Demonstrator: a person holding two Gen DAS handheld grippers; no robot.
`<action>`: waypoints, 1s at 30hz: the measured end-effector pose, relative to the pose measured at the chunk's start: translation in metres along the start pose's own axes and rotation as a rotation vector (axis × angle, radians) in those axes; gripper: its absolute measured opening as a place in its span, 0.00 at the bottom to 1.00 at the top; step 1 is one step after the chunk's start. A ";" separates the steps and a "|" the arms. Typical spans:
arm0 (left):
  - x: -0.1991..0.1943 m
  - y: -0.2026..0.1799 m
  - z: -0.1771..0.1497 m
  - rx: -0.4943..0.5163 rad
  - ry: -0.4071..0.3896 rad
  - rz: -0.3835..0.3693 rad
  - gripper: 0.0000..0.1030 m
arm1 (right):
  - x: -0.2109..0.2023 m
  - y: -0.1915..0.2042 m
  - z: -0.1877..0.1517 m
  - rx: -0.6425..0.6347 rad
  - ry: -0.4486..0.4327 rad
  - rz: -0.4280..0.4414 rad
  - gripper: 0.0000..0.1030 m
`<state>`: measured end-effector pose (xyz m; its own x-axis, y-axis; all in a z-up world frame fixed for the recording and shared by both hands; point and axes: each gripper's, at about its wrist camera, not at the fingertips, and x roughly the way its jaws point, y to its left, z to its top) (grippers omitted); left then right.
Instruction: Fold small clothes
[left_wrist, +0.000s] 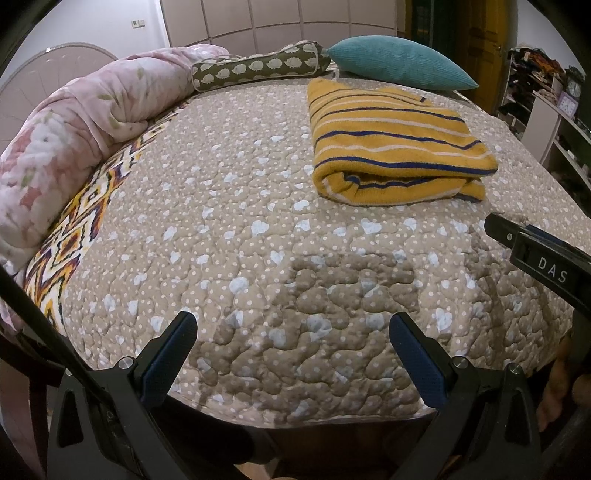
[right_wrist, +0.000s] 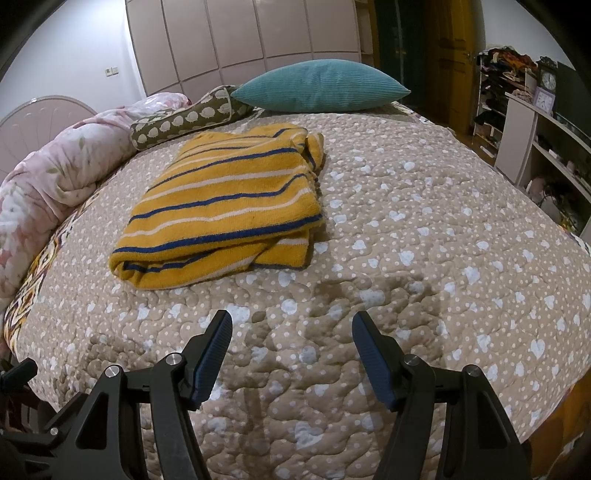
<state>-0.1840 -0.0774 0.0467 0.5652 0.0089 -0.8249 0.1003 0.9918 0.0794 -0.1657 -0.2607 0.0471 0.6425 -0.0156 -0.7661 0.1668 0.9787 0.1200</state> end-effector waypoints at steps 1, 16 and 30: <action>0.000 0.000 0.000 0.000 0.002 -0.001 1.00 | 0.000 0.000 0.000 0.000 0.000 0.000 0.70; 0.002 0.002 0.000 -0.006 0.016 -0.009 1.00 | 0.002 0.002 -0.003 -0.023 0.002 -0.008 0.71; 0.005 0.002 -0.003 -0.011 0.027 -0.015 1.00 | 0.003 0.004 -0.004 -0.042 0.005 -0.007 0.71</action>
<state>-0.1833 -0.0745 0.0408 0.5418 -0.0026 -0.8405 0.0996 0.9931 0.0611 -0.1658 -0.2556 0.0426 0.6376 -0.0216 -0.7700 0.1395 0.9863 0.0878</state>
